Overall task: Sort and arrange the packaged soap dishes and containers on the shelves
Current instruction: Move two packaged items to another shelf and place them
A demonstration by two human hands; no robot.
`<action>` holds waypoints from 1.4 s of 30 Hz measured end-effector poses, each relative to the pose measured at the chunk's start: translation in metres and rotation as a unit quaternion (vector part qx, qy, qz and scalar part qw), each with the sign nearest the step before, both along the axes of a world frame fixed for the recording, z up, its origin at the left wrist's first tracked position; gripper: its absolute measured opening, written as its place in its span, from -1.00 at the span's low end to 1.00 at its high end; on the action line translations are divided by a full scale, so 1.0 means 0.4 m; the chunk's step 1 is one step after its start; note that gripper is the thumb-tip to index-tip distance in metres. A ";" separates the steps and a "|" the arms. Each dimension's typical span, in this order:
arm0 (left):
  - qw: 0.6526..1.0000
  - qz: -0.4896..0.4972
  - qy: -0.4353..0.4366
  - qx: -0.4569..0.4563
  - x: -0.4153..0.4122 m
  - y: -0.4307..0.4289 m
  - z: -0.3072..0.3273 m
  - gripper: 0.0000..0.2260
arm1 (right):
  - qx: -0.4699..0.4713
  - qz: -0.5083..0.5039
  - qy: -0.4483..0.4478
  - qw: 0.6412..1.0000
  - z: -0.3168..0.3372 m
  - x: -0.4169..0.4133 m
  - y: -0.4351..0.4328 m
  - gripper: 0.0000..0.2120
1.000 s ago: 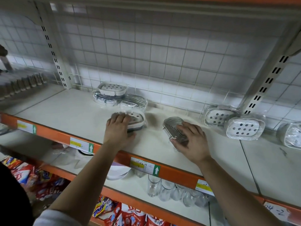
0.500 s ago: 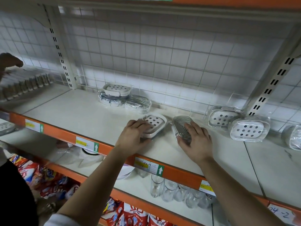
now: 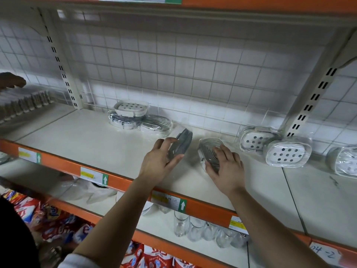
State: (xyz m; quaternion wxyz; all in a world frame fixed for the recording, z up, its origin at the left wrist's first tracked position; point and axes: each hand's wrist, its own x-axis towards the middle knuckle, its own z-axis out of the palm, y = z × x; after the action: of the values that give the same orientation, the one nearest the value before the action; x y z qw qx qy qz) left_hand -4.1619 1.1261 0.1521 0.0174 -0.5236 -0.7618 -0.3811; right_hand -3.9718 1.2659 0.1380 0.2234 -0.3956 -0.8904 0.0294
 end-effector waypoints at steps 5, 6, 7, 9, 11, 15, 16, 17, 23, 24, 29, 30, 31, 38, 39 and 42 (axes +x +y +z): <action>0.997 0.037 -0.052 0.045 0.014 0.022 -0.012 -0.68 | -0.003 -0.001 0.008 1.000 -0.003 -0.002 0.006 -0.45; 0.995 0.059 -0.059 0.048 0.014 0.026 -0.012 -0.68 | -0.007 -0.004 0.012 1.000 -0.003 -0.001 0.008 -0.46; 0.993 0.079 -0.067 0.051 0.012 0.030 -0.011 -0.67 | -0.010 -0.007 0.016 1.000 -0.004 -0.001 0.010 -0.47; 0.988 0.108 -0.082 0.067 0.005 0.036 -0.004 -0.66 | -0.014 -0.012 0.019 1.000 -0.004 0.001 0.012 -0.48; 0.986 0.139 -0.070 0.060 -0.010 0.042 -0.005 -0.65 | -0.016 -0.013 0.020 1.000 -0.006 0.001 0.012 -0.50; 0.981 0.180 -0.050 -0.048 -0.024 0.047 -0.029 -0.61 | -0.020 -0.010 0.030 0.999 -0.006 0.002 0.011 -0.51; 0.985 0.162 -0.047 -0.030 -0.020 0.048 -0.029 -0.62 | -0.021 -0.009 0.031 0.999 -0.005 0.002 0.012 -0.51; 0.990 0.134 -0.033 -0.004 -0.015 0.050 -0.026 -0.65 | -0.023 -0.008 0.031 0.999 -0.004 0.001 0.013 -0.50; 0.996 0.053 0.013 -0.071 0.017 0.061 -0.023 -0.55 | -0.064 -0.005 0.041 0.997 0.009 0.002 0.016 -0.51; 0.996 0.053 0.012 -0.069 0.017 0.060 -0.023 -0.54 | -0.068 -0.005 0.038 0.997 0.014 0.003 0.014 -0.52; 0.996 0.042 0.043 -0.068 0.047 0.047 -0.008 -0.57 | -0.070 0.011 0.007 0.997 0.035 0.058 -0.014 -0.54; 0.996 0.039 0.049 -0.067 0.060 0.043 -0.007 -0.58 | -0.072 0.012 0.007 0.997 0.038 0.076 -0.019 -0.54; 0.996 0.035 0.051 -0.062 0.079 0.037 -0.004 -0.59 | -0.074 0.011 0.007 0.997 0.044 0.099 -0.024 -0.54; 0.999 -0.007 0.019 -0.037 0.244 -0.014 0.025 -0.67 | -0.102 -0.040 0.072 0.991 0.100 0.279 -0.066 -0.67; 0.999 -0.014 0.016 -0.031 0.278 -0.020 0.026 -0.68 | -0.101 -0.046 0.070 0.991 0.102 0.314 -0.078 -0.67; 0.999 -0.033 0.022 -0.015 0.399 -0.036 0.022 -0.68 | -0.100 -0.049 0.058 0.992 0.097 0.433 -0.119 -0.65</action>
State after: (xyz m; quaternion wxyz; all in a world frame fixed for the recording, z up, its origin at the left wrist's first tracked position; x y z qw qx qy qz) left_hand -4.0023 1.1119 0.1610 0.0135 -0.5569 -0.7491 -0.3585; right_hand -3.7985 1.2183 0.1766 0.2347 -0.4569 -0.8481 0.1301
